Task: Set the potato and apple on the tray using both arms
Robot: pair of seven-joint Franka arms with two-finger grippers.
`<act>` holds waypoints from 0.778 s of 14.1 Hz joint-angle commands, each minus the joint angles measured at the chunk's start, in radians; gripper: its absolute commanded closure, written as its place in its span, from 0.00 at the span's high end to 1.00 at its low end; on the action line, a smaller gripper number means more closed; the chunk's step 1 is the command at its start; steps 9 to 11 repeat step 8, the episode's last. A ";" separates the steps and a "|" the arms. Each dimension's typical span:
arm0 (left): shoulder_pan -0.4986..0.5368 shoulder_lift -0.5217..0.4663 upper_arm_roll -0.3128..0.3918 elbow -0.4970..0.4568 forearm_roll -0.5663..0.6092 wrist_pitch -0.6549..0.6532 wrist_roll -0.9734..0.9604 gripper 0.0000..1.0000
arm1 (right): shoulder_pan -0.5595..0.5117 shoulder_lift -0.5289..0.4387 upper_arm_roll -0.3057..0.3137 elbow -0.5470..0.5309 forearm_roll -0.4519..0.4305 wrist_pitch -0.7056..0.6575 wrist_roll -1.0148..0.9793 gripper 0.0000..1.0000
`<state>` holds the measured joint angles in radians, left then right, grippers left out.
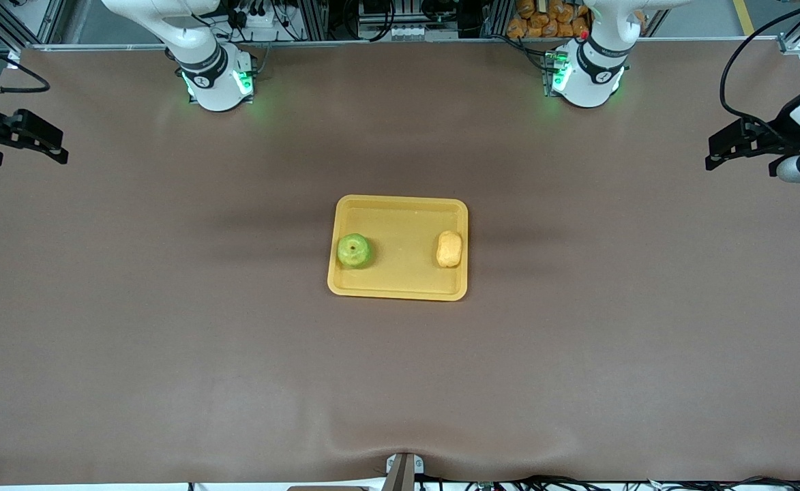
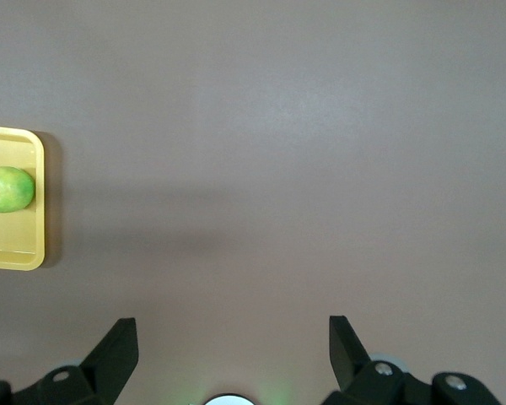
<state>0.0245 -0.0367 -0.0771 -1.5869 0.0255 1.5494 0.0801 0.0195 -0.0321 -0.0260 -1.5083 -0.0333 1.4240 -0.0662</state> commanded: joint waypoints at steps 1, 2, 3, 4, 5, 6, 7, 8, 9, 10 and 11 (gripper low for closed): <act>-0.003 -0.005 0.000 0.012 0.001 -0.018 -0.014 1.00 | -0.016 -0.009 0.001 0.005 -0.010 0.003 -0.021 1.00; -0.002 -0.005 0.000 0.012 -0.001 -0.018 -0.013 1.00 | -0.015 -0.009 0.002 0.016 -0.011 0.003 -0.020 1.00; -0.001 -0.003 0.000 0.013 -0.001 -0.018 -0.013 1.00 | -0.012 -0.005 0.002 0.032 -0.011 0.004 -0.021 1.00; -0.001 -0.005 0.002 0.013 0.001 -0.018 -0.013 1.00 | -0.016 -0.003 0.002 0.043 -0.010 0.001 -0.024 1.00; 0.000 -0.003 0.002 0.013 0.007 -0.018 -0.013 1.00 | -0.015 0.001 0.002 0.043 -0.010 0.001 -0.023 1.00; 0.002 -0.003 0.002 0.013 0.007 -0.018 -0.013 1.00 | -0.016 0.001 0.002 0.043 -0.010 -0.002 -0.021 1.00; 0.002 -0.003 0.002 0.013 0.008 -0.018 -0.011 1.00 | -0.016 0.001 0.002 0.042 -0.008 -0.002 -0.021 1.00; 0.000 -0.003 0.002 0.013 0.008 -0.018 -0.013 1.00 | -0.016 0.001 0.002 0.042 -0.008 -0.002 -0.021 1.00; 0.000 -0.003 0.002 0.013 0.008 -0.018 -0.013 1.00 | -0.016 0.001 0.002 0.042 -0.008 -0.002 -0.021 1.00; 0.000 -0.003 0.002 0.013 0.008 -0.018 -0.013 1.00 | -0.016 0.001 0.002 0.042 -0.008 -0.002 -0.021 1.00; 0.000 -0.003 0.002 0.013 0.008 -0.018 -0.013 1.00 | -0.016 0.001 0.002 0.042 -0.008 -0.002 -0.021 1.00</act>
